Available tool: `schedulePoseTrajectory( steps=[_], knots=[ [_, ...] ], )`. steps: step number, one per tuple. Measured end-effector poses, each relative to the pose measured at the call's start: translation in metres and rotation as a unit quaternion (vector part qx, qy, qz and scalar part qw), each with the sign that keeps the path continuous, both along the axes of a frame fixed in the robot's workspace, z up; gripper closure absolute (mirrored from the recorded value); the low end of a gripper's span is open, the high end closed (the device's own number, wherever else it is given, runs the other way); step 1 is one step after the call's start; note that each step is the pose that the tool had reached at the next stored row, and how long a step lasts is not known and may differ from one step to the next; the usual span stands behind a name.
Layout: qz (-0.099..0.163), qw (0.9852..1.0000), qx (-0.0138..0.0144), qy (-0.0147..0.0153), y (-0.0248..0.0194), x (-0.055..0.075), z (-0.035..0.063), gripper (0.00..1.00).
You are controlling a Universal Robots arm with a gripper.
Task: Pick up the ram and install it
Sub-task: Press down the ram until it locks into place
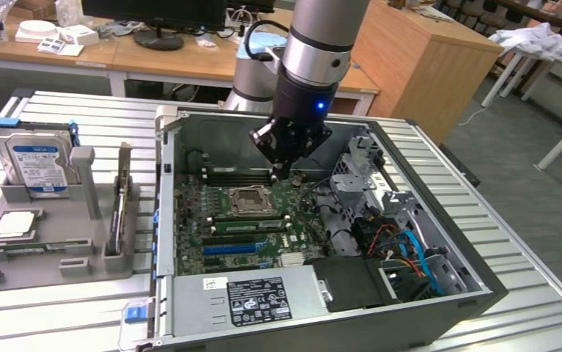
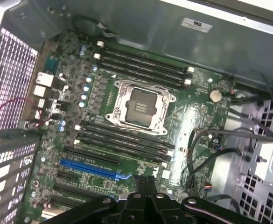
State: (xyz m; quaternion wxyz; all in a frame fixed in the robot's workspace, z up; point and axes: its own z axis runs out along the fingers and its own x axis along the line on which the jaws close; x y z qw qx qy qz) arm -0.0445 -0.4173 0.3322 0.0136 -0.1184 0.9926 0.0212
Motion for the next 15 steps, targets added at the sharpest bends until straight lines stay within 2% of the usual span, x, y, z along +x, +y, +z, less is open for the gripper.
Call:
schedulePoseTrajectory(
  steps=[4,8,14,15],
  knots=[
    [-0.026,0.9997,-0.0001,0.0,0.0,-0.0004,0.0,0.89],
    [-0.051,0.9987,0.0,0.0,0.0,-0.0008,0.0,0.89],
    [-0.052,0.9986,0.0,0.0,0.0001,-0.0019,0.0,0.89],
    [-0.052,0.9986,-0.0001,0.0009,0.0,-0.0021,0.0,0.89]
  ],
)
